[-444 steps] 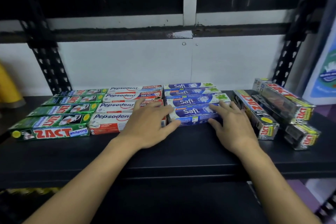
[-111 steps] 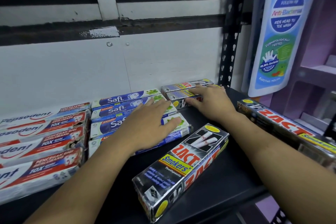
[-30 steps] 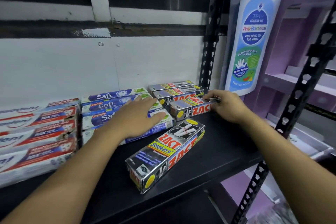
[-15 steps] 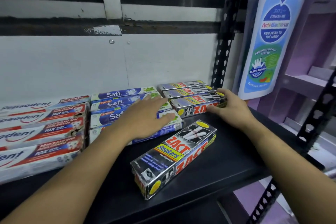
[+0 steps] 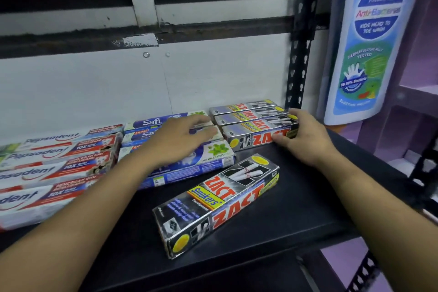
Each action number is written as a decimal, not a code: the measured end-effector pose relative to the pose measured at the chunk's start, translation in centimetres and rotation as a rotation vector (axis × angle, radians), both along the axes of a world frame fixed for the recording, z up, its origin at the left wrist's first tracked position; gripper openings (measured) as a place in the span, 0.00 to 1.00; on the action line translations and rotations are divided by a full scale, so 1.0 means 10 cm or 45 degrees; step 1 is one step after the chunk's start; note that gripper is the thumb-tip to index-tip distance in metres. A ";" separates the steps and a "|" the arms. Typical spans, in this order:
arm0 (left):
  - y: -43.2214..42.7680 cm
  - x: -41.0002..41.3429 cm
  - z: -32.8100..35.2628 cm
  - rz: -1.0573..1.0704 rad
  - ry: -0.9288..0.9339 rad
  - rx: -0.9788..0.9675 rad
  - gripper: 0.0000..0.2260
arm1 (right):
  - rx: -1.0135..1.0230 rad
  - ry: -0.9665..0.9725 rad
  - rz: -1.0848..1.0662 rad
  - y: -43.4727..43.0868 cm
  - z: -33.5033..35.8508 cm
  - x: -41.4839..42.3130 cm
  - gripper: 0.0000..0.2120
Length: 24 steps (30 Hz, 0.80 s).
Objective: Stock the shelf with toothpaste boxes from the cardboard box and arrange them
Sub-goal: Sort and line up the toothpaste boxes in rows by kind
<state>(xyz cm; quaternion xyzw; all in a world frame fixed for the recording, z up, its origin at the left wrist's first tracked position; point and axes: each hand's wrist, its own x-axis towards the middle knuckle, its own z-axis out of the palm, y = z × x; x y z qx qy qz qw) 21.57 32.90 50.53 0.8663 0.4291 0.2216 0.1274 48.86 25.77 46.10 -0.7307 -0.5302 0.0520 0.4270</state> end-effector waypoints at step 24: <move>0.14 0.33 -0.02 0.073 0.062 0.013 0.25 | 0.012 0.022 0.004 0.03 -0.03 0.05 0.37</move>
